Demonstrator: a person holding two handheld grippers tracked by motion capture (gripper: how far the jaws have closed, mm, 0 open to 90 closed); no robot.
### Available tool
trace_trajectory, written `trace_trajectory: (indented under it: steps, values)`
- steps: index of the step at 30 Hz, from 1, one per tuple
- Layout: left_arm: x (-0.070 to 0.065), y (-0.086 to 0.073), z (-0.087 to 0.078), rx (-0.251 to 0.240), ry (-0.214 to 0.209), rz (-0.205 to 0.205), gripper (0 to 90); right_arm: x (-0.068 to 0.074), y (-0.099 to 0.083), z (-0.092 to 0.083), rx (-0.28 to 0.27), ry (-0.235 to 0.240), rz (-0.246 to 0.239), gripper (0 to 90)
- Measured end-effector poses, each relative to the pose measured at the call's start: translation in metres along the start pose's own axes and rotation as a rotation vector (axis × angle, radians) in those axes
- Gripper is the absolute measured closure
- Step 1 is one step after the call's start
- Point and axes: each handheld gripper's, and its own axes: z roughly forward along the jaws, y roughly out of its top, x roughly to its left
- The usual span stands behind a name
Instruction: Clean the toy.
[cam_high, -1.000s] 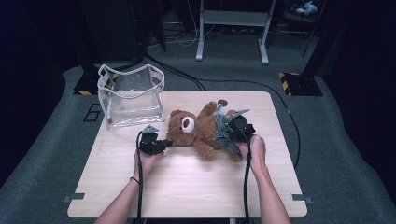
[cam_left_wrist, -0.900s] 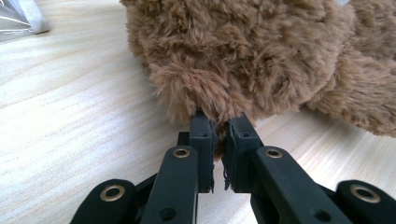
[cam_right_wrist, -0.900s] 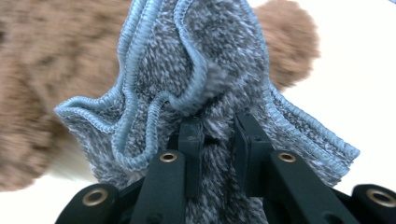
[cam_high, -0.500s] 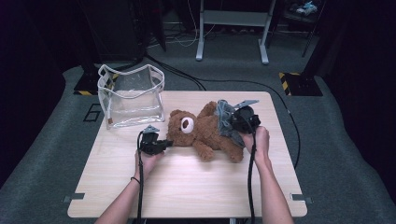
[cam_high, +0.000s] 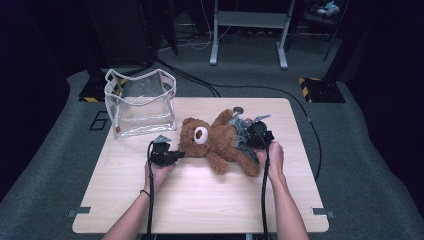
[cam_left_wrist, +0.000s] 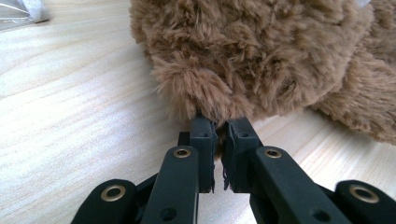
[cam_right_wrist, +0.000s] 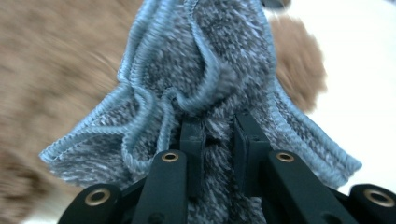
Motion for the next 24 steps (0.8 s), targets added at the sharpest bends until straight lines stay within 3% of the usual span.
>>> trace_trajectory:
  steps: [3,6,7,8,9,11,14,15,17,19,21,22,24]
  values:
    - [0.0,0.0,0.0,0.0,0.003,0.0,83.5,-0.008,-0.011,0.009,0.04,-0.014,0.032,76.3]
    - [0.0,0.0,0.0,0.004,0.004,0.003,83.5,-0.012,-0.014,0.013,0.068,-0.035,0.02,76.3]
    - [0.0,0.0,0.0,0.004,0.005,0.004,83.4,-0.019,-0.017,0.015,0.108,-0.081,0.013,76.1]
    - [0.0,0.0,0.0,0.004,0.005,0.004,83.4,-0.019,-0.017,0.015,0.108,-0.081,0.013,76.1]
    - [0.0,0.0,-0.001,0.006,0.002,0.004,83.4,-0.03,-0.019,0.009,0.095,-0.098,0.046,76.0]
    - [0.0,0.0,0.0,0.004,0.004,0.002,83.4,-0.036,-0.019,-0.002,0.048,-0.11,0.081,75.9]
    - [-0.001,0.001,0.0,0.006,0.007,0.009,83.4,-0.039,-0.014,-0.019,-0.029,-0.104,0.108,75.9]
    - [-0.001,0.001,0.0,0.006,0.007,0.009,83.4,-0.039,-0.014,-0.019,-0.029,-0.104,0.108,75.9]
    - [-0.001,0.0,0.001,0.005,0.007,0.008,83.4,-0.035,-0.006,-0.025,-0.083,-0.036,0.092,75.9]
    - [0.0,0.0,0.001,0.008,0.007,0.011,83.5,-0.026,0.0,-0.022,-0.079,-0.013,0.05,75.8]
    - [-0.001,0.0,0.001,0.008,0.009,0.014,83.4,-0.021,0.003,-0.019,-0.078,0.003,0.038,75.9]
    - [0.0,0.001,0.001,0.012,0.01,0.017,83.5,-0.012,0.007,-0.008,-0.041,-0.011,0.0,75.9]
    - [0.0,0.001,0.001,0.012,0.009,0.018,83.5,-0.012,0.007,-0.003,-0.035,-0.017,-0.008,75.9]
